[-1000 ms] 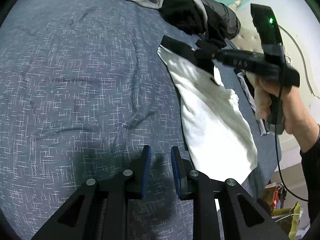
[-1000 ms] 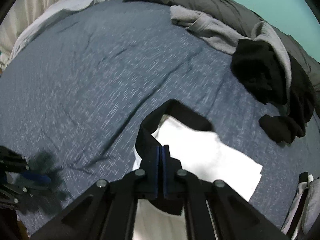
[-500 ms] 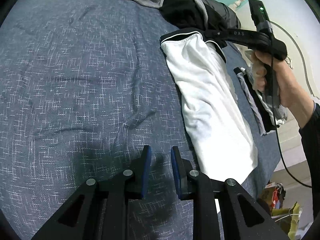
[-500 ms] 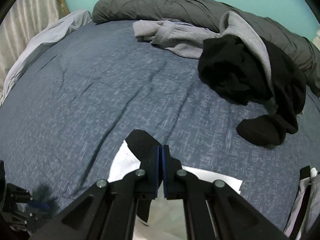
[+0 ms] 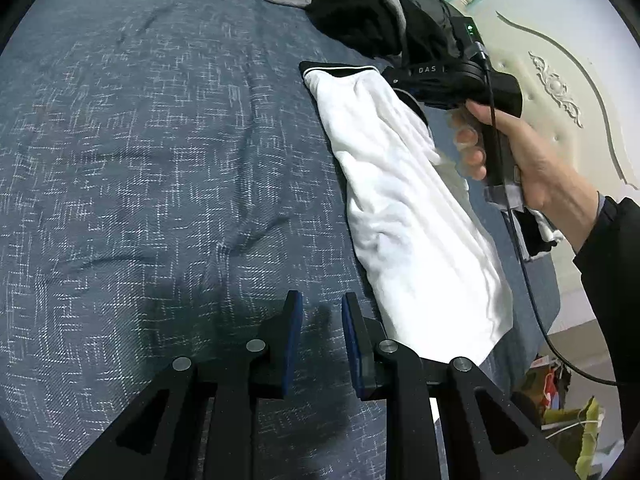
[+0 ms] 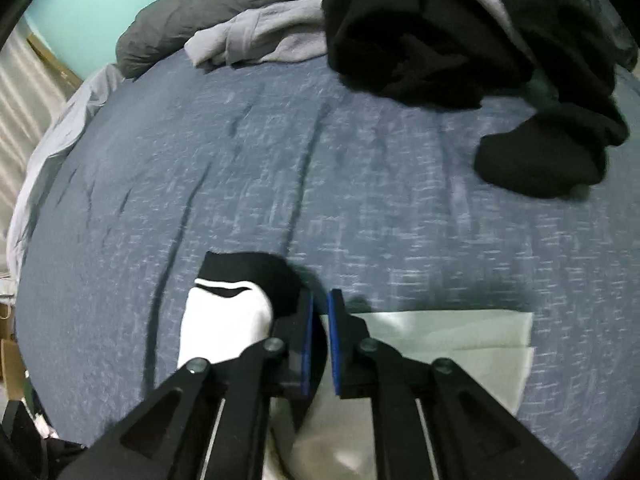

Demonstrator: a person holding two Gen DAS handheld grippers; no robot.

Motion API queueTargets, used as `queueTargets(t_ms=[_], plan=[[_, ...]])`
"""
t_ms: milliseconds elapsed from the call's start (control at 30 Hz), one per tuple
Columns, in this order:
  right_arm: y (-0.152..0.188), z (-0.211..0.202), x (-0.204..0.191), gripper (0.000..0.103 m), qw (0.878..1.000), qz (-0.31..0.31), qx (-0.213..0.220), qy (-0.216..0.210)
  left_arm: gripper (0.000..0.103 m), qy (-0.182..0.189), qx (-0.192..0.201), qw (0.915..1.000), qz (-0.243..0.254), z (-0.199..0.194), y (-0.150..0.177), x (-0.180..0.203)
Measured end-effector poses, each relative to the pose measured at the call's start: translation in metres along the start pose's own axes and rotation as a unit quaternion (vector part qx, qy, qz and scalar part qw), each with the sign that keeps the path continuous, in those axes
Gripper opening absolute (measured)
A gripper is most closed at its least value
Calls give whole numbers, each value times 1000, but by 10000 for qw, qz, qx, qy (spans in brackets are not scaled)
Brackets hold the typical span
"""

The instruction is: Fold clothes

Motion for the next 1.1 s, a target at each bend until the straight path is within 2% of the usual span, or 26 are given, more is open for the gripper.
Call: queueTargets(t_ms=[33,133,267,367,533,700,733,833,900,1100], plan=[[-1,-3,1,15,10000,11,34,33,22,4,1,10000,8,0,0,1],[0,-31,6,33,9992,100,295,-251,22,14,-8,10000,28,-2,-1,-1],[13,-59,9,35,9985,-102,306,-450,22,21,-21,10000,65,-1,-1,2],[36,-75,4,35,9964,-505,268,-621,22,21,-23,9999,99,0,0,6],[76,-70,-5,35,9914,-1164,-178,-565,22,8,-62,9999,159,4,1,13],[89,-62,-5,35,9892,-1365,-363,-388,22,-20,-88,9997,211,11,2,18],[90,-63,-6,34,9893,-1360,-343,-411,22,-27,-97,9997,212,11,2,18],[91,-66,-6,13,9894,-1338,-258,-494,22,-43,-111,9997,217,13,2,18],[90,-70,-5,7,9895,-1334,-182,-523,22,-49,-109,9997,221,14,1,18],[78,-83,2,4,9907,-1295,70,-411,22,-48,-91,9997,202,14,0,18]])
Point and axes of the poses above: each gripper's, at about its wrist camera, not at the fingertips, and z roughly the way its jaws point, x to its right, y to its underside, the point moved 3 cm from there along z, roughly the way its jaws point, and after that the axes turned 8 degrees about x, right-handed, at the moved point
